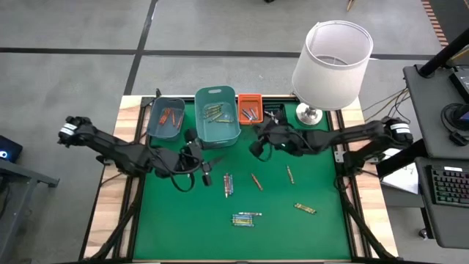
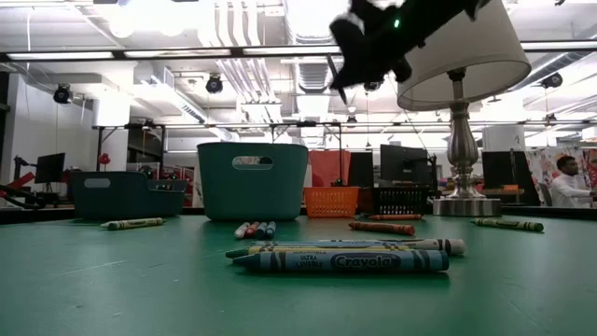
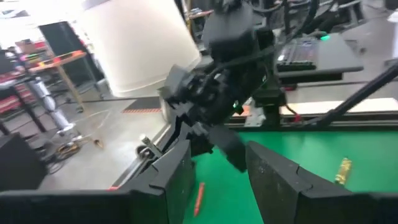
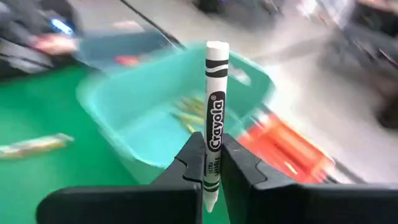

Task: Sort crayons
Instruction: Put the white crayon into the black bin, then put the green crayon into the green bin

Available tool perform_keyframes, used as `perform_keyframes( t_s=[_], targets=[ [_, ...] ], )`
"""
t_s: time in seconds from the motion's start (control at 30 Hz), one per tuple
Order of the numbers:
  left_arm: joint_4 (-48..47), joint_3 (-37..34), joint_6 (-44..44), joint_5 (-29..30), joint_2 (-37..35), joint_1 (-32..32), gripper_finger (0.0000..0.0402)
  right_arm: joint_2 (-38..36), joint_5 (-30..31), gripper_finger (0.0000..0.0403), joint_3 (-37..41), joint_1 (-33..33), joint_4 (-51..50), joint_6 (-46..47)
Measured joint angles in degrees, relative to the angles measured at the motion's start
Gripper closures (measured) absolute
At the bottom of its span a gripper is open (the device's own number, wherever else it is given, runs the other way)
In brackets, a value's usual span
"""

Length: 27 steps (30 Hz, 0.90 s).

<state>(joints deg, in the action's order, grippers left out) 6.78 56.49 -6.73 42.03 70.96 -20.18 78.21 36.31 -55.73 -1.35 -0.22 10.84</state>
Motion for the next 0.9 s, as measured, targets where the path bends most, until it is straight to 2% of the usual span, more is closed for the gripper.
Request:
perform_keyframes(
  t_s=[0.17,0.3,0.57,0.73,0.9],
  targets=[
    [-3.16,0.02,0.30,1.76,-0.78,0.00,0.0264,3.00,3.37,0.0385,-4.01,-5.33,-16.59,9.52],
    [-5.66,0.02,1.42,3.47,-0.90,0.00,0.0264,5.59,4.10,0.0385,-4.35,-9.27,-23.85,13.85],
    [-11.05,0.02,5.26,4.15,-0.90,0.00,0.0264,11.08,4.15,0.0362,-3.40,-14.79,-25.02,15.16],
    [-12.63,0.02,6.93,4.16,-0.90,0.00,0.0264,13.92,4.05,0.0336,-4.28,-15.91,-24.88,15.15],
    [-13.76,0.02,7.31,4.16,-0.90,0.00,0.0264,15.04,4.00,0.0334,-5.34,-16.17,-24.93,15.11]
  ],
)
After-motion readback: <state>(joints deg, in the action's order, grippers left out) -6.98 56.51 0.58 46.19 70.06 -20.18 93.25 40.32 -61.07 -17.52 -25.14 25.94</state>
